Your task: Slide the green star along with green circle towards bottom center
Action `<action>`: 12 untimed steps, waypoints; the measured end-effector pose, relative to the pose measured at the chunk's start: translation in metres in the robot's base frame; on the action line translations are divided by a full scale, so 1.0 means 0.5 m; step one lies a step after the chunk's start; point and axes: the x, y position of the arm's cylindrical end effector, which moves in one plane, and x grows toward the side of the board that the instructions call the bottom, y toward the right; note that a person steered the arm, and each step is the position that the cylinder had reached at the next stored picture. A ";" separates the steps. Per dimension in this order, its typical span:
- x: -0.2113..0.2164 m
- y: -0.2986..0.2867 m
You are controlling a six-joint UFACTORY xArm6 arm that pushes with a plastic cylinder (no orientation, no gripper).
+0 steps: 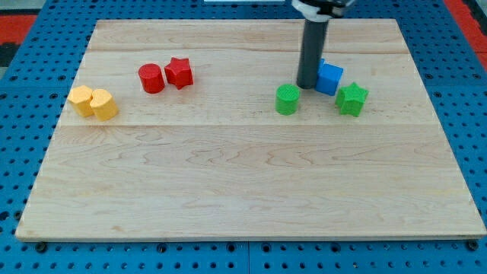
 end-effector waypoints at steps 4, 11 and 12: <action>0.078 -0.017; 0.105 0.009; 0.039 0.029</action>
